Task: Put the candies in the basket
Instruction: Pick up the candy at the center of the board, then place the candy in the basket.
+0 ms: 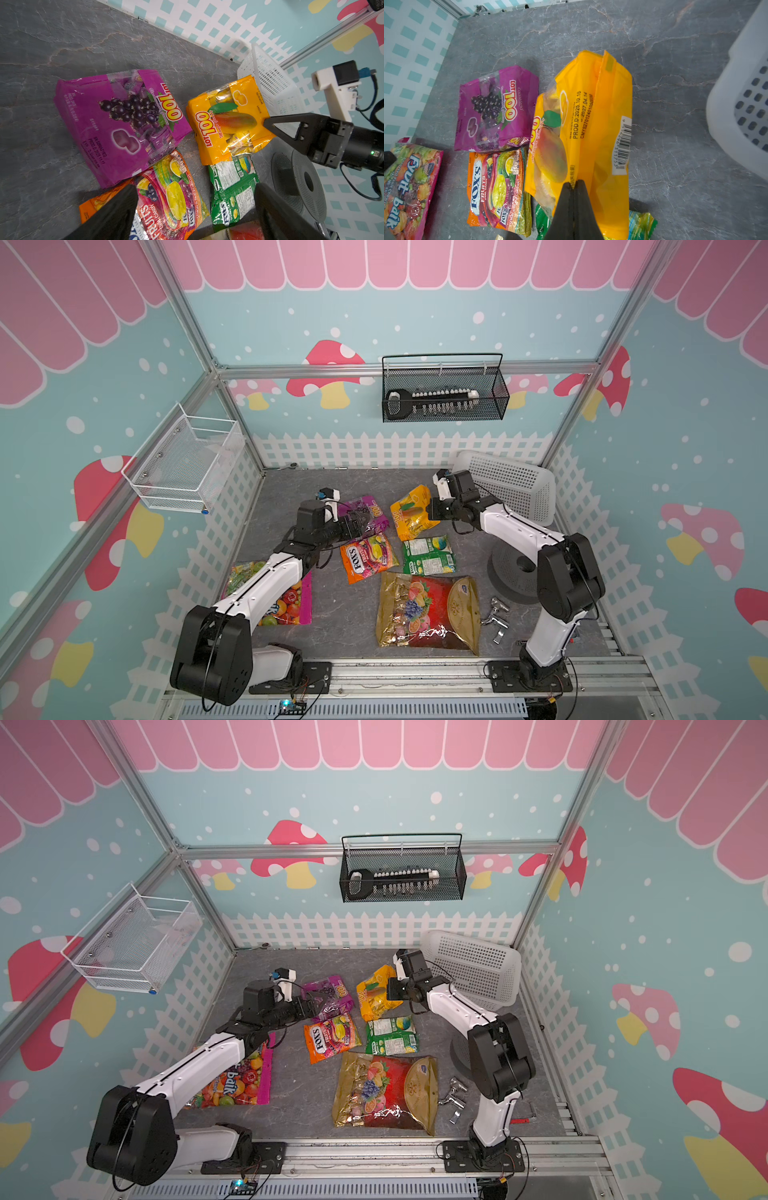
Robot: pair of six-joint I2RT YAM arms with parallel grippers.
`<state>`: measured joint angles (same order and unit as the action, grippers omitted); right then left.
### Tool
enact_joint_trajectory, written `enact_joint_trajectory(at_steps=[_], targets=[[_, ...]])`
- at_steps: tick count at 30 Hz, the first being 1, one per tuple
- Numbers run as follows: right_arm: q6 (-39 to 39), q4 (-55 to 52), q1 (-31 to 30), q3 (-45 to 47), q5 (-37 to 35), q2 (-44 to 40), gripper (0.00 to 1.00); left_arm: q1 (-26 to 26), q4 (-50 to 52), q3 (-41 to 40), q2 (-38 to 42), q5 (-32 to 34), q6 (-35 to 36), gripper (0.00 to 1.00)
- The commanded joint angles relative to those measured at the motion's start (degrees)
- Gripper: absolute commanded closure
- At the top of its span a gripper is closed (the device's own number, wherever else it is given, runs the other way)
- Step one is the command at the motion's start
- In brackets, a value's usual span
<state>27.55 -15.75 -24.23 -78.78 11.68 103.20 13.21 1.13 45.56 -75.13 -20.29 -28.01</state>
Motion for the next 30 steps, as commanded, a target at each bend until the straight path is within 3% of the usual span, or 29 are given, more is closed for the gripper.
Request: enact_joint_trajectory(at_steps=[1, 19, 30], targets=[[-2.52, -1.54, -0.12, -4.76, 1.63, -2.71, 1.00, 0.22, 0.29, 0.92, -0.12, -1.59, -0.99, 0.09], [-1.55, -8.06, 2.43, -15.65, -4.46, -6.97, 1.00, 1.99, 0.10, 0.67, -0.26, -0.81, -2.27, 0.09], [0.25, -7.87, 12.48, -15.59, -5.54, -10.42, 1.00, 3.03, 0.10, -0.08, 0.26, 1.17, -2.44, 0.01]])
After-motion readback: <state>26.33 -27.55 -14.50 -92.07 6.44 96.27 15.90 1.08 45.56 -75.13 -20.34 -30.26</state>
